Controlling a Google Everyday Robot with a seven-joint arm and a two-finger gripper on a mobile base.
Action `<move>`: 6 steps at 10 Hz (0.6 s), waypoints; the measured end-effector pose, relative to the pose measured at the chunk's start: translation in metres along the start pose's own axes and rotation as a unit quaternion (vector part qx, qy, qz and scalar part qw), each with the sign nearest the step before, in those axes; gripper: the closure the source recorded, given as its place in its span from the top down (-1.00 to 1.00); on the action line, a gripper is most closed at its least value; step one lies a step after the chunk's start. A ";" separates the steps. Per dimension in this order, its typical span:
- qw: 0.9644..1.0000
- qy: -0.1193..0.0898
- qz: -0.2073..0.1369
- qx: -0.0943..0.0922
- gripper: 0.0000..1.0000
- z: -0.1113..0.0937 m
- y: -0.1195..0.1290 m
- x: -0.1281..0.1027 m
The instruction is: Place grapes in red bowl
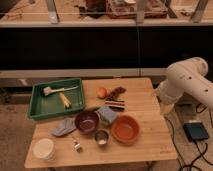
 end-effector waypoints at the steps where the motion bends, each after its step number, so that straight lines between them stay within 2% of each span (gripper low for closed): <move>1: 0.999 -0.004 -0.050 0.007 0.30 -0.002 -0.015 -0.003; 2: 0.995 -0.010 -0.102 0.013 0.30 0.001 -0.039 -0.013; 4: 0.987 -0.011 -0.159 0.022 0.30 0.007 -0.073 -0.023; 5: 0.980 -0.015 -0.193 0.034 0.30 0.012 -0.089 -0.036; 6: 0.975 -0.021 -0.214 0.049 0.30 0.016 -0.099 -0.045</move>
